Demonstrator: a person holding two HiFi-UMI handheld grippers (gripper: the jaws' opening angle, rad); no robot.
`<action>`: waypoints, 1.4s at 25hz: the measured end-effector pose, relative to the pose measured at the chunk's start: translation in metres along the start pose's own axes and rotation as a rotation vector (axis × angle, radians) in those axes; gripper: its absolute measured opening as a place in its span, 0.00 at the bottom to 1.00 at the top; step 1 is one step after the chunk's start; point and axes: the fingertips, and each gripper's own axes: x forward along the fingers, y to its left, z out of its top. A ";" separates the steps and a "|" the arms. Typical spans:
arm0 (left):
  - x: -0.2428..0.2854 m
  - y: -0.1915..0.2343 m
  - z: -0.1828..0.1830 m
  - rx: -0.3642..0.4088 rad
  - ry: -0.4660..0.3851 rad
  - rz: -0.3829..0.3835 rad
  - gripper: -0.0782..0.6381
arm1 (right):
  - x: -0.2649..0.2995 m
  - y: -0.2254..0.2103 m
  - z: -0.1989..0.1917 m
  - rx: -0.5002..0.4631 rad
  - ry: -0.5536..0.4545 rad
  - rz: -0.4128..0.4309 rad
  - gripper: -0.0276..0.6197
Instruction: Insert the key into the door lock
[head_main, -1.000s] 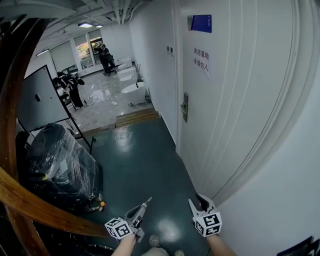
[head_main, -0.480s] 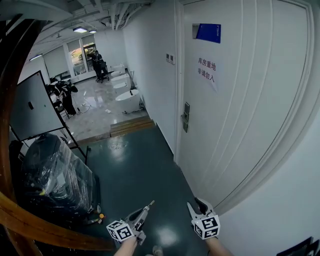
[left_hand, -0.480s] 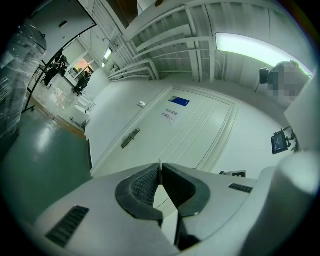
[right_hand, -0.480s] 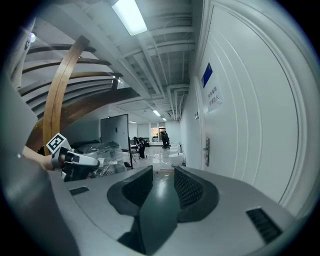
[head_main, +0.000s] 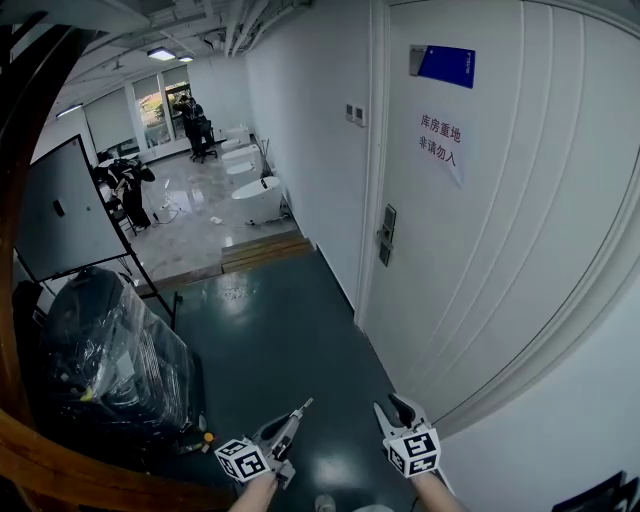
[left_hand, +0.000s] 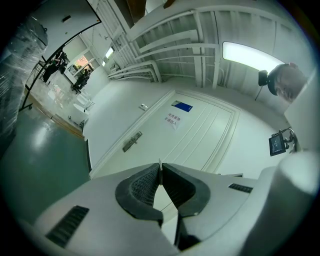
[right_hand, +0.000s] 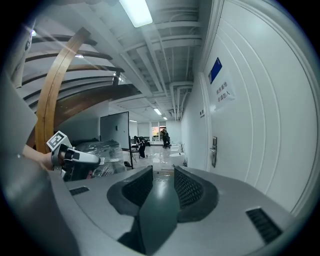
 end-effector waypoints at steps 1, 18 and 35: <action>-0.002 0.004 0.003 -0.002 -0.001 0.001 0.15 | 0.004 0.004 0.000 0.001 0.002 0.000 0.23; 0.002 0.037 0.028 -0.021 -0.032 0.013 0.15 | 0.046 0.006 0.010 -0.006 0.007 0.012 0.23; 0.050 0.045 0.054 -0.013 -0.037 0.102 0.15 | 0.094 -0.063 0.052 0.039 -0.024 0.060 0.23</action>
